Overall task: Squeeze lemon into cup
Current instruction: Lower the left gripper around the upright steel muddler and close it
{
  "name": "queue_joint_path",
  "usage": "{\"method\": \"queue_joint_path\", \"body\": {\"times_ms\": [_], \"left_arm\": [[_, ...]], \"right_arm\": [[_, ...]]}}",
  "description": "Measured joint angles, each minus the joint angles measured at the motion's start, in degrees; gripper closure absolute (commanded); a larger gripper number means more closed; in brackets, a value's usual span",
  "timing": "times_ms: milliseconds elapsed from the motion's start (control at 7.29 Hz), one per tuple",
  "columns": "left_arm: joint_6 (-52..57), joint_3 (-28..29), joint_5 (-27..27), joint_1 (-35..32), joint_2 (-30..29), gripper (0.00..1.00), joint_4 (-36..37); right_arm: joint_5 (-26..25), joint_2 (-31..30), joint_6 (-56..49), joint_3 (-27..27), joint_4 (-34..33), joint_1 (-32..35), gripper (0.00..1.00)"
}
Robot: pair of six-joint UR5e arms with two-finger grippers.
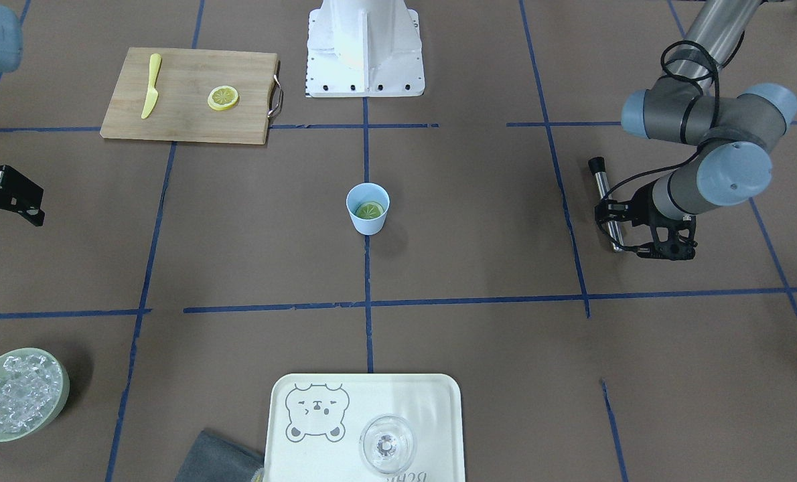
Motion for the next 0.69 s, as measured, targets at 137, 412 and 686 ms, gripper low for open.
{"method": "queue_joint_path", "body": {"times_ms": [137, 412, 686], "left_arm": [[0.0, 0.03, 0.0, 0.0, -0.02, 0.76, 0.0], [-0.03, 0.06, 0.0, 0.0, -0.03, 1.0, 0.0], [0.0, -0.06, 0.0, 0.0, -0.03, 1.0, 0.0]], "right_arm": [[0.06, 0.0, 0.0, 0.07, -0.01, 0.07, 0.0], [0.28, -0.09, -0.02, 0.11, -0.07, 0.28, 0.0], [0.61, -0.13, -0.04, 0.11, -0.08, 0.46, 0.0]]}}
